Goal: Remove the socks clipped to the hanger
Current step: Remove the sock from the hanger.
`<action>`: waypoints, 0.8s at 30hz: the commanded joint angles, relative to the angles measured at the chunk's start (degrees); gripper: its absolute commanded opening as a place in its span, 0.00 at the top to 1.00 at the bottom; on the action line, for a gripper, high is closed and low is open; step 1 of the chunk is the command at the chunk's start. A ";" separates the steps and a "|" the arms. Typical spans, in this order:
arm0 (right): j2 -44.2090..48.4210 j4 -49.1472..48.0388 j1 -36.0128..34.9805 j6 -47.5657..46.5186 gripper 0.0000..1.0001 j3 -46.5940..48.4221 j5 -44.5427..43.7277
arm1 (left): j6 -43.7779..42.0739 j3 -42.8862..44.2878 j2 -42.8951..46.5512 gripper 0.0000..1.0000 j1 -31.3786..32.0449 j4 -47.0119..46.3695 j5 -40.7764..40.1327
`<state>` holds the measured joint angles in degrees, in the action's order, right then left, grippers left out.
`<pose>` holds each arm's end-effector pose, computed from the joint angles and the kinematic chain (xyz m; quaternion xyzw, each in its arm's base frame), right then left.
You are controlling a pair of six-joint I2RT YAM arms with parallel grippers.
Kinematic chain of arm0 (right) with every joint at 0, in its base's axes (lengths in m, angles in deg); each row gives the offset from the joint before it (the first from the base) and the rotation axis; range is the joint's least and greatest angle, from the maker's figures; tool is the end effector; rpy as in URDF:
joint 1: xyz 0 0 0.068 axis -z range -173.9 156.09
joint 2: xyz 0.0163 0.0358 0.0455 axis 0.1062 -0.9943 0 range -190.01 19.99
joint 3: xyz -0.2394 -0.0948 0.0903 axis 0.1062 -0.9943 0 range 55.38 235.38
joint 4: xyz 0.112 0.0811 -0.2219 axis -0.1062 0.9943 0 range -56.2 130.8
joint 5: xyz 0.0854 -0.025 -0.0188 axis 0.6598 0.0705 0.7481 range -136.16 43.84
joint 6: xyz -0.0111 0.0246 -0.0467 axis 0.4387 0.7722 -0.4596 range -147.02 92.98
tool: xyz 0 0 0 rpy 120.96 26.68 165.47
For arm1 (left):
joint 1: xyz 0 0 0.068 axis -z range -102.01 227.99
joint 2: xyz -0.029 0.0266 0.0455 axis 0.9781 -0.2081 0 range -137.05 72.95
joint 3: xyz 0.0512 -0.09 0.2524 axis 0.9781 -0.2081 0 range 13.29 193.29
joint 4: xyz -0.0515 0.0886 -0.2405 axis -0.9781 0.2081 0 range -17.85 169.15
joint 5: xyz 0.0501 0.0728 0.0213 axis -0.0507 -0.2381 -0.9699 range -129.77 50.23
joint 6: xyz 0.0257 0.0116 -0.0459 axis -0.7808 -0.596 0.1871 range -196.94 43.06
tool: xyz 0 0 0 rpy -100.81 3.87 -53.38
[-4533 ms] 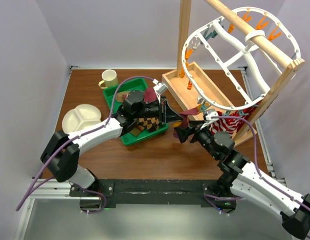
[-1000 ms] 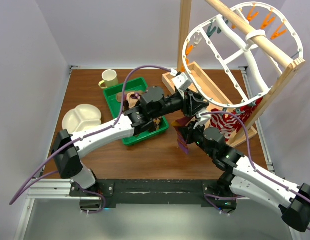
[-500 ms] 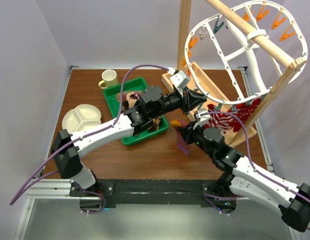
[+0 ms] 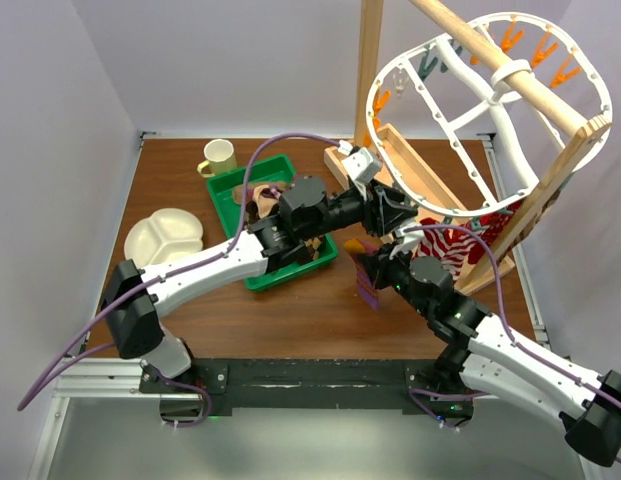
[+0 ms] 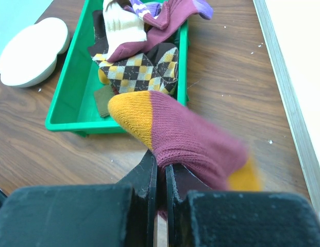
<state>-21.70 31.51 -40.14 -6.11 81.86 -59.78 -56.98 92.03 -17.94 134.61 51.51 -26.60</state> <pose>0.1313 0.1247 0.2585 -0.0981 0.7740 0.2648 0.5668 0.2044 -0.3248 0.4007 0.2864 0.5883 -0.5251 0.5443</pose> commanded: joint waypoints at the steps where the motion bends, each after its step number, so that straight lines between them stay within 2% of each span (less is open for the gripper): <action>1: 0.82 -0.53 -0.08 -0.69 1.00 2.44 -0.88 | 0.60 -2.53 4.57 0.47 0.51 -2.91 1.68; 7: 0.65 -0.53 -0.08 -0.78 1.00 2.61 -0.79 | 0.25 -5.52 8.00 0.42 0.51 -2.38 2.39; 24: -4.98 -2.11 -0.08 -1.04 1.00 5.07 0.53 | 0.69 -11.24 15.13 0.41 0.24 2.01 -3.67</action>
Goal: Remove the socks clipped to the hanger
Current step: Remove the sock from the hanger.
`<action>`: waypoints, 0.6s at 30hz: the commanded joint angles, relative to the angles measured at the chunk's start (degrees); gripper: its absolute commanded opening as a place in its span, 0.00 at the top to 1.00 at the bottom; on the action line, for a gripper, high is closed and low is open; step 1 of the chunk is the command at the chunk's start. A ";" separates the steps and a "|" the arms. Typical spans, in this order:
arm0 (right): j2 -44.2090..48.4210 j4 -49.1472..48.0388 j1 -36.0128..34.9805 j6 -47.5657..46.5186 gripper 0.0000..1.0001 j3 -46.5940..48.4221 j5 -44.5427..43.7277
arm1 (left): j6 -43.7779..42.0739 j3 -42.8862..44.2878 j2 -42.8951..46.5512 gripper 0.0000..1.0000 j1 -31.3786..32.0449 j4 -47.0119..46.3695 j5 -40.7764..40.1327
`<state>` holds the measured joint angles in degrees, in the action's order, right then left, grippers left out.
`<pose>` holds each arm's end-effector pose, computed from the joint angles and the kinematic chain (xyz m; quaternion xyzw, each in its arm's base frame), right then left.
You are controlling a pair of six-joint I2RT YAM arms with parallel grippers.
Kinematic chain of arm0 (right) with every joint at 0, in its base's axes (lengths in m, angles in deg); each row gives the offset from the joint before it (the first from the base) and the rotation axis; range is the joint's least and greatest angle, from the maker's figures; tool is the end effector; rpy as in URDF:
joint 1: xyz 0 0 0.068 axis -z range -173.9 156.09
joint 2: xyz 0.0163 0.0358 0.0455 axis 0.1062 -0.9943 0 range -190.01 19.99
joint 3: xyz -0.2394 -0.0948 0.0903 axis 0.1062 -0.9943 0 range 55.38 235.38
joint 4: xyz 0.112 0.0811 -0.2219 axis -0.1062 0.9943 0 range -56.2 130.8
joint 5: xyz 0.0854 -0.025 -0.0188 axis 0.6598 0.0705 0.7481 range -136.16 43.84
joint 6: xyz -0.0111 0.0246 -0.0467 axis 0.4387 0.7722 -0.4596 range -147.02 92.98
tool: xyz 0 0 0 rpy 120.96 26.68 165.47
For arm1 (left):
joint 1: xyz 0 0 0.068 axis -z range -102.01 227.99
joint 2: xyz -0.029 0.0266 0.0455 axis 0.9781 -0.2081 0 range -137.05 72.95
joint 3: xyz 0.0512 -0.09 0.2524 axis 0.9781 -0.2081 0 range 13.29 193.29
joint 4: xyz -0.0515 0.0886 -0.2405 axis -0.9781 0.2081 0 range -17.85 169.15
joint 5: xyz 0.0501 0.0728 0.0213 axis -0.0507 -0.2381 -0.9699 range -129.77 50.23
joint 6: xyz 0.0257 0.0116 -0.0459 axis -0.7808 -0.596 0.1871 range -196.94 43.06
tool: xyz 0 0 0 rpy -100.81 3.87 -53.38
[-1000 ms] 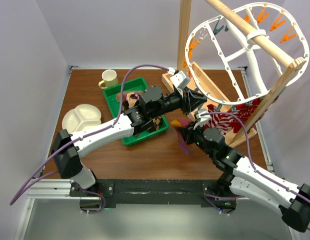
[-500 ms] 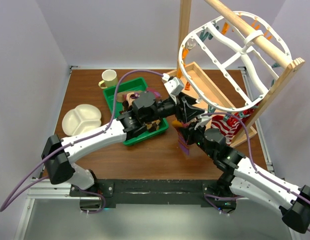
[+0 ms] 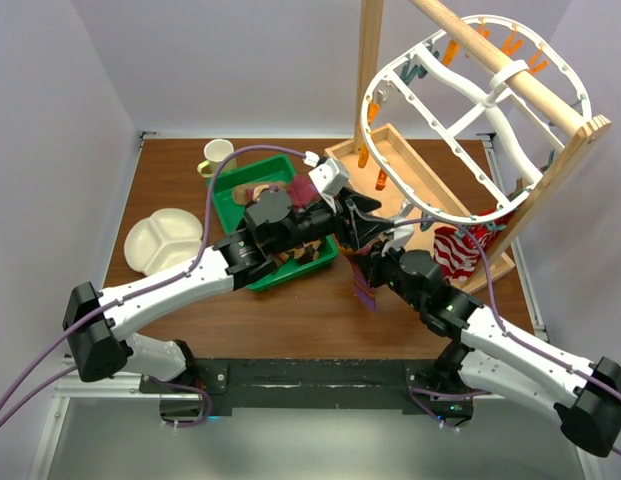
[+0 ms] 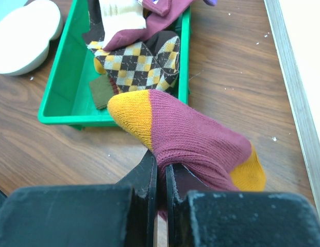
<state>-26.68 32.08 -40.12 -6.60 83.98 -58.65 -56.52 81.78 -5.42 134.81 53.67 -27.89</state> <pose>0.1405 0.1351 0.2561 -0.1140 0.7902 0.2545 0.5457 0.1723 -0.2768 0.4055 0.2771 0.5916 -0.5234 0.5471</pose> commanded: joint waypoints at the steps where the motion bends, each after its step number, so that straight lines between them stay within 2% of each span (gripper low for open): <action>1: 0.27 -3.20 -0.10 -0.48 1.00 2.69 -1.65 | 0.14 -1.16 2.87 0.41 -0.04 0.02 -2.65; 10: 3.52 -2.59 -0.28 -5.21 1.00 5.23 -3.77 | 0.40 -2.57 4.01 0.41 -1.09 1.08 -3.71; 18: 3.26 -0.13 -0.28 -8.56 1.00 7.88 3.08 | 1.54 -3.36 3.92 0.39 -2.67 4.06 -3.89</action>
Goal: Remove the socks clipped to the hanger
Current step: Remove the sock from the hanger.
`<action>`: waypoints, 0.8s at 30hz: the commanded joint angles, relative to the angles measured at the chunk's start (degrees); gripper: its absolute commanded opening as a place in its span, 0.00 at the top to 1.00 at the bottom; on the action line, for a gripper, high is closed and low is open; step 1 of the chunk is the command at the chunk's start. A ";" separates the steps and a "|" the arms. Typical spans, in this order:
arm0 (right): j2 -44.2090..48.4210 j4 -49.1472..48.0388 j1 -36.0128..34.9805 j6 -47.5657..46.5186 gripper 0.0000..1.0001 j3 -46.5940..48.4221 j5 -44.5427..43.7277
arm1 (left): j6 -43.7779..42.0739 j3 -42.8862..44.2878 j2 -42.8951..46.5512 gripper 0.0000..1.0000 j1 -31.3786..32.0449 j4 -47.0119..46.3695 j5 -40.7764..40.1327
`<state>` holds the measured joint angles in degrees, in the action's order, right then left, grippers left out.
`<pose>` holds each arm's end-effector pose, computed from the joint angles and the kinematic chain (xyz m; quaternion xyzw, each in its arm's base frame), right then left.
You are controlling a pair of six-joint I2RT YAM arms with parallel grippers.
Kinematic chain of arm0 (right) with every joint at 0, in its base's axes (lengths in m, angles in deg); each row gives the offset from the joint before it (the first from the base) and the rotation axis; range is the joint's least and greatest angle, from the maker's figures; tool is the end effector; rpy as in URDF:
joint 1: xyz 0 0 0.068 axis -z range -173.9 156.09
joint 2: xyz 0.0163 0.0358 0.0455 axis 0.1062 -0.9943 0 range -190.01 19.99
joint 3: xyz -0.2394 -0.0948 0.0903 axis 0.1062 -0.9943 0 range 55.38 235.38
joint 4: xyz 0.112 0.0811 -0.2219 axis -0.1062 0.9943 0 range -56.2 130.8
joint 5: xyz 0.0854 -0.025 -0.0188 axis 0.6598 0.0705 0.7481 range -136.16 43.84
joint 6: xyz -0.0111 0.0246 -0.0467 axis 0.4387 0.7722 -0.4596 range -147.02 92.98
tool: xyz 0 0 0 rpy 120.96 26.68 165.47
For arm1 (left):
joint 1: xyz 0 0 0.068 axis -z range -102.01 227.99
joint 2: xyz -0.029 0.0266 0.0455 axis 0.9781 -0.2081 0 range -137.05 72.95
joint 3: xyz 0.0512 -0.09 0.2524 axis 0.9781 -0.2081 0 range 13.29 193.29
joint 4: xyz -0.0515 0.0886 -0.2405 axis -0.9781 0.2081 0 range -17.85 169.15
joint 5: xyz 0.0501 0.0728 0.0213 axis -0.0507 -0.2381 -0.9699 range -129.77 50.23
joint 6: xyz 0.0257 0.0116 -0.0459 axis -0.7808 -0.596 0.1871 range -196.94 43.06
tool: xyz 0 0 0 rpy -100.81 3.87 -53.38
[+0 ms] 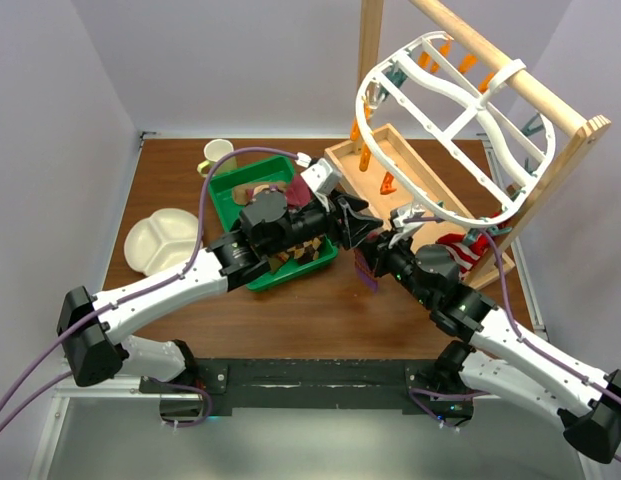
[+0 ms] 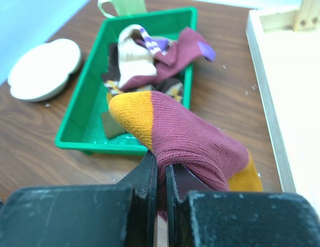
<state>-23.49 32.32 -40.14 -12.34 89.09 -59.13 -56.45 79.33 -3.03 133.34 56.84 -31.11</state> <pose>0.1357 0.1299 0.2971 -0.1332 0.7433 0.2558 0.6036 0.1755 -0.2633 0.3968 0.2543 0.6237 -0.4932 0.5505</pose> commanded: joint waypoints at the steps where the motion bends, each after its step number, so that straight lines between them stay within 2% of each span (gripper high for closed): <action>1: -0.19 -0.37 -0.17 -2.81 1.00 2.67 4.00 | 1.83 -1.35 1.54 0.39 -1.91 0.81 -0.23; 8: -0.37 -1.60 -0.26 -1.06 1.00 1.00 5.41 | 2.36 -6.44 3.39 0.36 -3.58 2.57 -0.67; 16: -0.72 -1.07 -0.26 -1.32 1.00 1.71 6.12 | 2.71 -10.05 3.13 0.33 -8.23 3.27 5.74; 24: -0.72 -1.16 -0.26 -0.97 1.00 1.79 5.77 | 3.32 -8.47 -0.30 0.31 -9.21 4.15 9.95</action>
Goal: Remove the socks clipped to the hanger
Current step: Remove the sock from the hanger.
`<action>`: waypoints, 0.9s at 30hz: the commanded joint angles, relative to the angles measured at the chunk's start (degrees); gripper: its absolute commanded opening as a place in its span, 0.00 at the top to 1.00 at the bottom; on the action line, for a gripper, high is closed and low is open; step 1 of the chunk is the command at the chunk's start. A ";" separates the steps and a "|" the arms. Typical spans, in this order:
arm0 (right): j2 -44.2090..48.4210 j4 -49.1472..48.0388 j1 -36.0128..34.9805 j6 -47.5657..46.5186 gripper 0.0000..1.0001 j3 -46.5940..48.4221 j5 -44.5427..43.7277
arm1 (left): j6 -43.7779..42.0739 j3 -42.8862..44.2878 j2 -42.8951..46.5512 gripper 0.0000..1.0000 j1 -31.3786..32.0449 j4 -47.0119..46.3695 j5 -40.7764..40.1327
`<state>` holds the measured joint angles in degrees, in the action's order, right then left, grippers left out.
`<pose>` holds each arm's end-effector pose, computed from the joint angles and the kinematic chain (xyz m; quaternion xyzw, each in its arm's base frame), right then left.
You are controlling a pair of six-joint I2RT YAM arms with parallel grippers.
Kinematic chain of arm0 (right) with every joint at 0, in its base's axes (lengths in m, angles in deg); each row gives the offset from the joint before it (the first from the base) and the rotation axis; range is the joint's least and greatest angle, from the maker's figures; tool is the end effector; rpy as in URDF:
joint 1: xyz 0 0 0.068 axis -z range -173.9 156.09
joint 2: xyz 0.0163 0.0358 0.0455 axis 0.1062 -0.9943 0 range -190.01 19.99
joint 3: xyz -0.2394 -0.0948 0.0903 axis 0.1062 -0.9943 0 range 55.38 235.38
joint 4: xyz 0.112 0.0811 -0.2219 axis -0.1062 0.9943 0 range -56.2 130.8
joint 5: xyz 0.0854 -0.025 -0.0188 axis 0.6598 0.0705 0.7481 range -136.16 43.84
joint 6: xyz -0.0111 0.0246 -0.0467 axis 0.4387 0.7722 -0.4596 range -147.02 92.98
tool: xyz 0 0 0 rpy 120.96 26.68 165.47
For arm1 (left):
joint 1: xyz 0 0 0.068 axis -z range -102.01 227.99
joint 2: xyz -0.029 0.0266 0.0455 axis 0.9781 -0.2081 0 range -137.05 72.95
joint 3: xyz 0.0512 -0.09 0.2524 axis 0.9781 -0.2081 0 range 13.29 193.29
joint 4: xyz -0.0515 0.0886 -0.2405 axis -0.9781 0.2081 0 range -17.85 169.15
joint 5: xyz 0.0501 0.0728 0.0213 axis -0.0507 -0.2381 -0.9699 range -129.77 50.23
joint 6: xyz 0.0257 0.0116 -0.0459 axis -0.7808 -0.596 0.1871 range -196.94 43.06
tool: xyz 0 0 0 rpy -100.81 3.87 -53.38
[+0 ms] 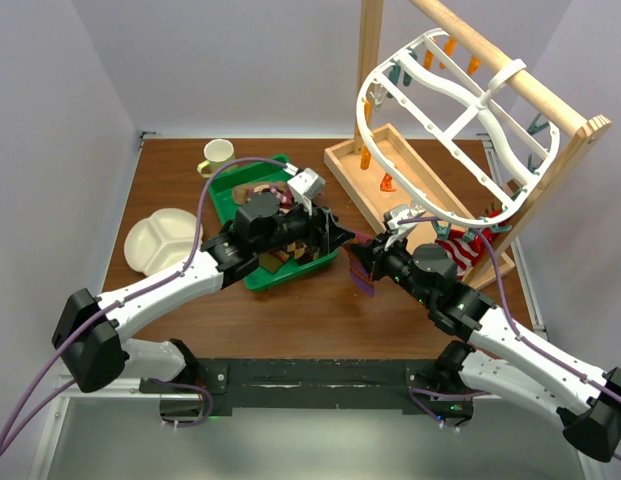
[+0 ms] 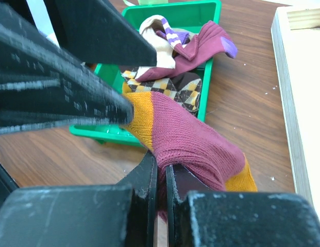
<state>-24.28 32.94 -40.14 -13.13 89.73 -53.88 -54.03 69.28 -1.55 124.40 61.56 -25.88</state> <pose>0.1354 0.1342 0.2976 -0.1694 0.7412 0.2801 0.5861 0.2065 -0.2291 0.3322 0.2302 0.7168 -0.4457 0.4843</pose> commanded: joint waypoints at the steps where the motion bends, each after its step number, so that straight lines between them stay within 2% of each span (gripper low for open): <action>1: 0.06 -1.69 -0.26 -0.35 1.00 1.16 0.43 | 1.25 1.49 -2.14 0.31 -0.27 -0.92 5.44; 7: -0.20 -1.77 -0.26 -0.27 1.00 1.42 0.17 | 2.31 1.41 -3.64 0.31 -0.18 -0.75 6.94; 10: -0.64 -1.95 -0.26 -0.36 1.00 1.69 0.26 | 3.10 1.23 -3.99 0.40 -0.18 -2.06 7.38; 11: -0.73 -1.95 -0.26 -0.35 1.00 1.69 0.26 | 3.53 1.14 -4.07 0.56 -0.27 -2.41 7.29; 13: -1.17 -2.30 -0.26 -0.35 1.00 1.86 0.34 | 3.98 1.23 -4.25 0.80 -0.27 -3.91 6.85; 14: -1.26 -2.30 -0.26 -0.27 1.00 1.95 0.17 | 4.06 1.32 -4.60 0.96 -0.18 -4.09 6.59; 15: -1.43 -2.39 -0.26 -0.18 0.98 1.95 0.17 | 4.24 1.67 -4.86 1.00 -0.27 -4.00 5.37; 16: -1.43 -2.48 -0.34 -0.09 0.87 1.95 -0.01 | 4.50 2.02 -4.95 1.00 -0.18 -3.83 4.31; 20: -1.43 -2.04 -0.34 0.26 0.57 1.86 -1.15 | 5.73 2.55 -3.73 1.00 -0.88 -4.27 -1.92; 23: -0.99 -1.60 -0.26 0.70 0.43 1.60 -2.29 | 6.09 3.86 -2.94 1.00 -2.38 -2.78 -7.11; 27: -0.82 -0.72 -0.26 1.14 0.36 1.77 -3.26 | 5.56 6.67 -2.93 1.00 -6.41 -0.84 -10.64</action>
<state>-25.77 33.00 -40.14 -12.50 89.75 -54.87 -48.95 70.81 -6.07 121.58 61.24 -30.34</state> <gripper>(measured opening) 0.608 0.042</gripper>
